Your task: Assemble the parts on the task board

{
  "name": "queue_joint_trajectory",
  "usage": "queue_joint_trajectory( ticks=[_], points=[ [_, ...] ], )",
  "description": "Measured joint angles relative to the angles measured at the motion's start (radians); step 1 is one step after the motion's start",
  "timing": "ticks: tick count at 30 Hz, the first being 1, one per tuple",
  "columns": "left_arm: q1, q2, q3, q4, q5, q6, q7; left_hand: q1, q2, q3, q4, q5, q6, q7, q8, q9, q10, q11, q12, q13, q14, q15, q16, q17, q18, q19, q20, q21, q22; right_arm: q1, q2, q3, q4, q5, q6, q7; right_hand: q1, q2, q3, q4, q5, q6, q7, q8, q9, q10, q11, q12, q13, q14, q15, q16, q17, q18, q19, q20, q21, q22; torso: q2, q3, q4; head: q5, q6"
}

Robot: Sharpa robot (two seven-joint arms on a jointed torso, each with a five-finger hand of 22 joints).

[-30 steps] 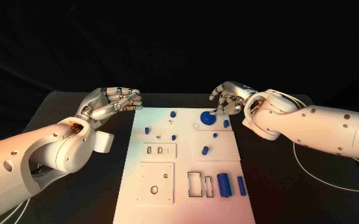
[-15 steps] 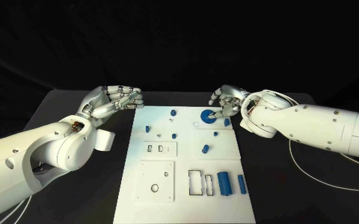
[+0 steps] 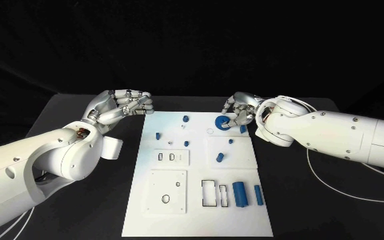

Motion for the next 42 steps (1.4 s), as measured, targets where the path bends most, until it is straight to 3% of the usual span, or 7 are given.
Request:
queue_joint_trajectory(
  ticks=[27, 29, 32, 34, 36, 42],
  points=[
    [0.0, 0.0, 0.0, -0.002, 0.0, 0.003, -0.001, 0.0, 0.0, 0.0, 0.0, 0.0, 0.0, 0.0, 0.0, 0.0, 0.0, 0.0, 0.0, 0.0, 0.0, 0.0, 0.0, 0.0, 0.0, 0.0, 0.0, 0.0, 0.0, -0.008, 0.014, 0.002, -0.021, -0.028, 0.022, -0.007, 0.02, 0.02, 0.034, -0.002, 0.0, 0.03, -0.005, 0.001, -0.012, 0.011, -0.002, 0.037, 0.0, 0.0, 0.0, 0.004, 0.0, 0.0, 0.009, -0.002, 0.013, 0.01, -0.001, 0.0009, 0.0011, -0.001, -0.011],
    [0.0, 0.0, 0.0, -0.002, 0.001, 0.003, -0.001, 0.0, 0.0, 0.0, 0.0, 0.0, 0.0, 0.0, 0.0, 0.0, 0.0, 0.0, 0.0, 0.0, 0.0, 0.0, 0.0, 0.0, 0.0, 0.0, 0.0, 0.0, 0.0, -0.009, 0.015, 0.002, -0.021, -0.029, 0.022, -0.007, 0.053, 0.052, 0.088, -0.004, -0.001, 0.037, -0.003, -0.009, -0.023, 0.011, -0.002, 0.039, 0.0, 0.0, 0.0, 0.005, 0.0, 0.0, 0.012, -0.005, 0.013, 0.01, -0.001, 0.0009, 0.0011, -0.001, -0.012],
    [0.0, 0.0, 0.0, -0.002, 0.001, 0.004, -0.001, 0.0, 0.0, 0.0, 0.0, 0.0, 0.0, 0.0, 0.0, 0.0, 0.0, 0.0, 0.0, 0.0, 0.0, 0.0, 0.0, 0.0, 0.0, 0.0, 0.0, 0.0, 0.0, -0.009, 0.016, 0.003, -0.021, -0.03, 0.019, -0.006, 0.053, 0.052, 0.156, 0.0, -0.004, 0.059, -0.003, -0.023, -0.042, 0.011, -0.002, 0.047, 0.0, 0.0, 0.0, 0.008, 0.0, 0.0, 0.012, -0.005, 0.018, 0.01, -0.001, 0.0009, 0.001, 0.0, -0.013],
    [0.0, 0.0, 0.0, -0.002, 0.001, 0.004, -0.001, 0.0, 0.0, 0.0, 0.0, 0.0, 0.0, 0.0, 0.0, 0.0, 0.0, 0.0, 0.0, 0.0, 0.0, 0.0, 0.0, 0.0, 0.0, 0.0, 0.0, 0.0, 0.0, -0.01, 0.016, 0.003, -0.021, -0.031, 0.014, -0.007, 0.047, 0.046, 0.185, 0.0, -0.006, 0.075, -0.004, -0.029, -0.05, 0.011, -0.002, 0.058, 0.0, 0.0, 0.0, 0.008, 0.0, -0.015, 0.015, -0.003, 0.024, 0.01, -0.001, 0.0009, 0.0008, 0.001, -0.014],
    [0.0, 0.0, 0.0, -0.002, 0.001, 0.004, -0.002, 0.0, 0.0, 0.0, 0.0, 0.0, 0.0, 0.0, 0.0, 0.0, 0.0, 0.0, 0.0, 0.0, 0.0, 0.0, 0.0, 0.0, 0.0, 0.0, 0.0, 0.0, 0.0, -0.011, 0.016, 0.003, -0.022, -0.032, 0.009, -0.007, 0.022, 0.021, 0.195, 0.0, -0.006, 0.1, -0.01, -0.03, -0.051, 0.015, -0.006, 0.064, 0.0, 0.0, 0.0, 0.008, 0.0, -0.015, 0.023, -0.005, 0.029, 0.01, -0.001, 0.0009, 0.0007, 0.001, -0.014],
    [0.0, -0.001, 0.0, -0.002, 0.001, 0.005, -0.002, 0.0, 0.0, 0.0, 0.0, 0.0, 0.0, 0.0, 0.0, 0.0, 0.0, 0.0, 0.0, 0.0, 0.0, 0.0, 0.0, 0.0, 0.0, 0.0, 0.0, 0.0, -0.001, -0.016, 0.013, -0.001, -0.01, -0.044, -0.025, -0.01, 0.018, 0.011, 0.287, -0.007, -0.005, 0.118, -0.014, -0.034, -0.058, 0.015, -0.024, 0.088, -0.001, -0.002, -0.014, 0.012, -0.001, -0.015, 0.04, -0.022, 0.052, 0.01, -0.001, 0.0011, 0.0006, 0.001, -0.014]
  ],
)
